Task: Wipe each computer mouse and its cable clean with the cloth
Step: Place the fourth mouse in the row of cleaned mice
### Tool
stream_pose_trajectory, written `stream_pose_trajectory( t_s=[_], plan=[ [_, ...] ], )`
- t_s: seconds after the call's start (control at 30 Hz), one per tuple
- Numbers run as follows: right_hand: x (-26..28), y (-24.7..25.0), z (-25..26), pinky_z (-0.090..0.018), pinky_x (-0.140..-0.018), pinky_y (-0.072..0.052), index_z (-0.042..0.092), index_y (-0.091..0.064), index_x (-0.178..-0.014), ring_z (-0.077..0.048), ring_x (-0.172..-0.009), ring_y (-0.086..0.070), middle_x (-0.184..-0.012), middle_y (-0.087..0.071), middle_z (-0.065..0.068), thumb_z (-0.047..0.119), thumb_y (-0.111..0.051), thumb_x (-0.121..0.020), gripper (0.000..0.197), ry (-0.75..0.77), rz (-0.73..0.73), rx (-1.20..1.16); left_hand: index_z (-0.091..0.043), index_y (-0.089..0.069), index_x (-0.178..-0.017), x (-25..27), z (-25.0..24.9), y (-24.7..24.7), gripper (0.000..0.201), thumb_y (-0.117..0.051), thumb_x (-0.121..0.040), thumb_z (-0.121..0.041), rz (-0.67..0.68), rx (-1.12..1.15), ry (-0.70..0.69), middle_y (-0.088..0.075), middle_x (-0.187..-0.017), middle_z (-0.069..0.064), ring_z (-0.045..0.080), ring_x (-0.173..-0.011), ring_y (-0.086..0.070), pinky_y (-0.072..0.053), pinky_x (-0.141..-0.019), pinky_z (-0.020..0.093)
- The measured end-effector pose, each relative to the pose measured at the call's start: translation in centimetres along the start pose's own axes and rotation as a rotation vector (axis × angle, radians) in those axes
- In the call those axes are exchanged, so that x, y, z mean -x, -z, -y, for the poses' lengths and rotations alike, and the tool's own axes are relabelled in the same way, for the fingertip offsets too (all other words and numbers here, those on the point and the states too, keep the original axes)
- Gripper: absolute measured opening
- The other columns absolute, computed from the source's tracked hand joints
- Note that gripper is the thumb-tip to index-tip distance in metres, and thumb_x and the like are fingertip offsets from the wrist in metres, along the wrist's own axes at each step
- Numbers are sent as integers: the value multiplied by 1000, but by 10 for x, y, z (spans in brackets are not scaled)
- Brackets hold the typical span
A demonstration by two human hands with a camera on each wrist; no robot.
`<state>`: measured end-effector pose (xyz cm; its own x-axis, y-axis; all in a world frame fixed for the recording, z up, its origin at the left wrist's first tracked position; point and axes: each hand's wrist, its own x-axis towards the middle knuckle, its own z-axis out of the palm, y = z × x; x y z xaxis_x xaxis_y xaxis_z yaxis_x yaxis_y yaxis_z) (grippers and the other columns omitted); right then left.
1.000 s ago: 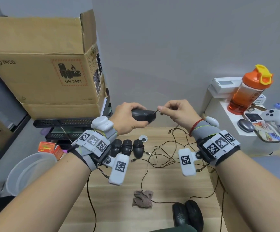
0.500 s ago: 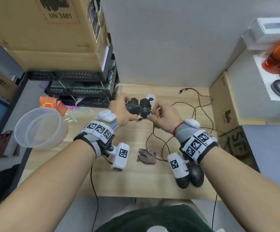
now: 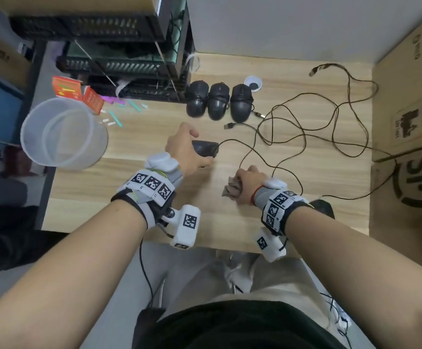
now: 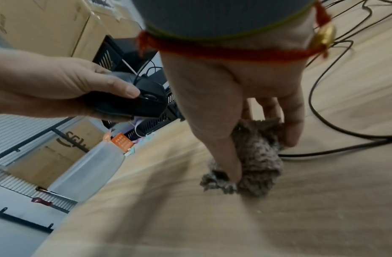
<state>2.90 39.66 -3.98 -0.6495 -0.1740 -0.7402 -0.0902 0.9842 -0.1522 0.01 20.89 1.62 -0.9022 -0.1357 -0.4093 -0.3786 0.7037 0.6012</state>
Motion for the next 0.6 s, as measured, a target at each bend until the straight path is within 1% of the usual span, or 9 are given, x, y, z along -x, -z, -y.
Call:
stream_pose_trajectory(
  t_s=[0.03, 0.07, 0.13, 0.2, 0.23, 0.3, 0.4, 0.5, 0.6],
  plan=[
    [0, 0, 2, -23, -73, -46, 21, -49, -127, -13, -84, -55, -128, -49, -2, 37, -66, -87, 47, 20, 21, -63, -22, -45, -112, 1, 3, -2, 62, -90, -69, -20, -4, 3, 11, -57, -106, 7, 23, -86, -55, -37, -64, 28],
    [0, 1, 4, -19, -67, -44, 16, -53, -125, -11, -77, -54, -126, -55, -4, 27, -65, -89, 40, 46, 33, -127, -21, -44, -112, 2, 5, -3, 62, -90, -70, -19, -9, 8, 14, -56, -106, 7, 23, -86, -54, -38, -67, 28],
    [1, 8, 9, -25, -68, -46, 19, -62, -109, -17, -81, -56, -112, -66, -4, 23, -68, -81, 29, 67, 18, -200, -18, -42, -114, 2, 7, -3, 63, -88, -71, -18, -15, 5, 0, -55, -106, 8, 25, -85, -53, -39, -69, 30],
    [12, 22, 15, -28, -67, -51, 22, -65, -93, -20, -83, -59, -93, -67, -1, 22, -71, -70, 24, 79, -7, -314, -15, -41, -117, 2, 6, 0, 64, -87, -73, -18, -26, -8, -17, -54, -105, 8, 25, -85, -52, -39, -69, 32],
    [19, 34, 17, -28, -66, -52, 22, -66, -89, -20, -82, -60, -87, -66, 1, 22, -73, -68, 23, 110, -32, -356, -15, -41, -118, 0, 4, 2, 65, -87, -73, -19, -34, -9, -29, -54, -103, 8, 26, -85, -52, -39, -69, 33],
    [33, 60, 21, -29, -67, -52, 19, -67, -88, -23, -81, -61, -83, -67, -1, 20, -73, -68, 20, 188, -121, -457, -14, -40, -119, 0, 1, 7, 65, -87, -73, -18, -53, -23, -39, -52, -97, 4, 26, -83, -51, -36, -68, 34],
    [53, 104, 20, -34, -71, -56, 18, -68, -86, -26, -79, -65, -84, -70, -8, 19, -72, -69, 17, 265, -336, -607, -14, -38, -120, 0, -9, 12, 65, -86, -75, -14, -50, -57, -85, -50, -82, 0, 27, -78, -51, -32, -61, 37],
    [59, 134, 12, -35, -70, -56, 20, -71, -88, -25, -77, -65, -79, -71, -5, 20, -71, -69, 19, 236, -521, -680, -17, -35, -115, 3, -26, 17, 70, -89, -70, -18, -32, -32, -177, -61, -88, 6, 31, -81, -58, -43, -65, 40],
    [56, 142, 9, -28, -68, -47, 19, -74, -98, -23, -80, -63, -83, -71, -5, 21, -67, -82, 18, 224, -514, -580, -19, -30, -113, 7, -44, 18, 74, -89, -68, -18, -23, -5, -254, -60, -92, 10, 31, -79, -58, -48, -70, 44]
  ],
)
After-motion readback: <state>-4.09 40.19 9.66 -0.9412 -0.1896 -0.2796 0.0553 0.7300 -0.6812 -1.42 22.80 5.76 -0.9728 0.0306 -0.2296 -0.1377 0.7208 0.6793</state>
